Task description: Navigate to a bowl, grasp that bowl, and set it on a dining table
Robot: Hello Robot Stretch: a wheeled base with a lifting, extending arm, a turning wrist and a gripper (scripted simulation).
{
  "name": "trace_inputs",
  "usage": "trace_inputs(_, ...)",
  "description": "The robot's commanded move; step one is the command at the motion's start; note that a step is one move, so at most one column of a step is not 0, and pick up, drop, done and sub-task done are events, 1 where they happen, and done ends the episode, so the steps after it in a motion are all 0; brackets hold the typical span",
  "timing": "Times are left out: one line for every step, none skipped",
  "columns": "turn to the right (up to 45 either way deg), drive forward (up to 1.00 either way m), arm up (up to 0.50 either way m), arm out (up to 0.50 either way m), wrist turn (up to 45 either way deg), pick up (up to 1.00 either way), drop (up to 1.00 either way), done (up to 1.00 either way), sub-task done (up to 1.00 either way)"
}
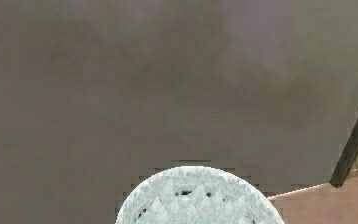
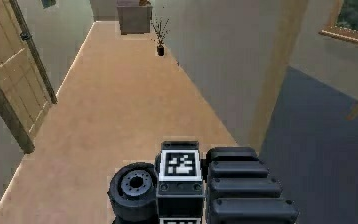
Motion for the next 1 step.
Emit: trace_inputs(24.0, 0.0, 0.0, 0.0, 0.0, 0.0, 0.0, 0.0, 0.0)
